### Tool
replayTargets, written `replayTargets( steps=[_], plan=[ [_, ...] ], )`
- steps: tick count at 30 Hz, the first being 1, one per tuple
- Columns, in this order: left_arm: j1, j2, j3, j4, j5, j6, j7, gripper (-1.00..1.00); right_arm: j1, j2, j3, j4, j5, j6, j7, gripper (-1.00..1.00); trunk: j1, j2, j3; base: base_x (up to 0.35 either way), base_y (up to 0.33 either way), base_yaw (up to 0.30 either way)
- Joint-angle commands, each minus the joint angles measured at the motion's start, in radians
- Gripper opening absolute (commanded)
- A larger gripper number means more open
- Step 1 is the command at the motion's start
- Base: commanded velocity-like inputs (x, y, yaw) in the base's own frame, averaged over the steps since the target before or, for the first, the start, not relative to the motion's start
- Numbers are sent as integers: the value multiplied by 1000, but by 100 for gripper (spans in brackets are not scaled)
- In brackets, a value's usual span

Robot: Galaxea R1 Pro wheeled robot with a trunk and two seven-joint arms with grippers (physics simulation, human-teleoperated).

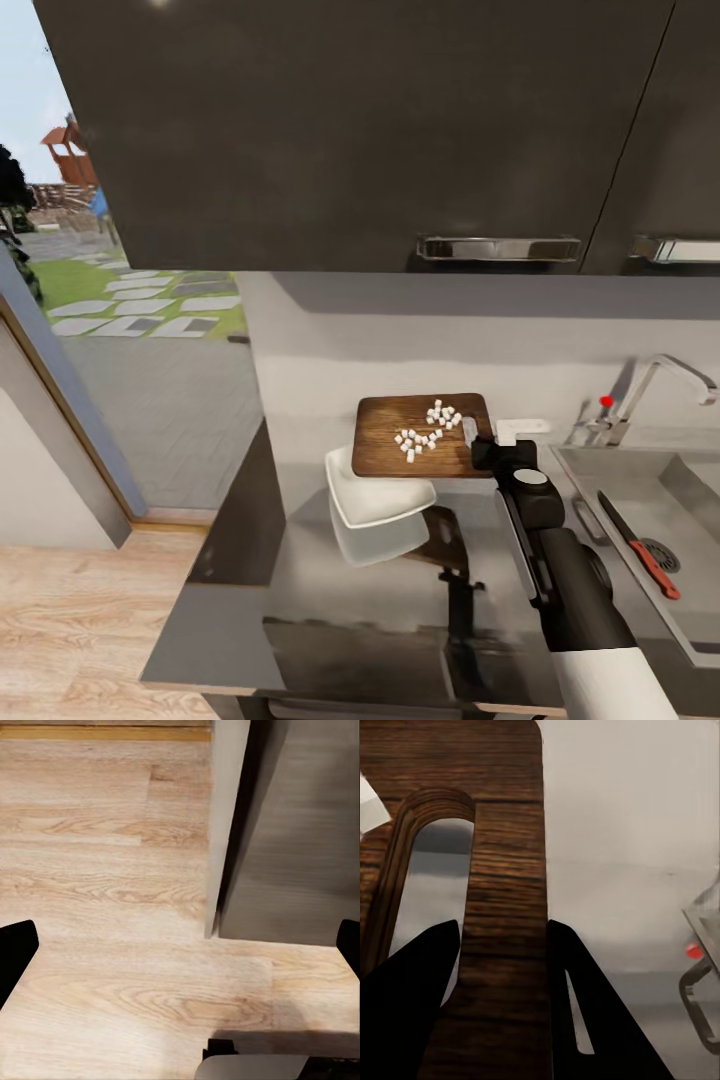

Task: In the kitchen, take the Vidalia onion out of the sink, dice it on the chopping board with the paring knife, put the diced onion into the bowl on the countertop, then place both the paring knife and the chopping board into the sink.

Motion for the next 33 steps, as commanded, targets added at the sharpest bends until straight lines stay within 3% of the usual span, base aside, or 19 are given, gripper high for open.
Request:
replayTargets(
  steps=[1, 33],
  plan=[
    [0, 1, -1, -1, 10, -2, 2, 100, -1, 0, 1, -1, 11, 8, 1, -100, 1, -2, -2, 30, 57, 0],
    [0, 1, -3, -5, 10, -2, 2, 100, -1, 0, 1, 1, 13, 4, -12, -100, 1, -2, -2, 17, 50, 0]
  ],
)
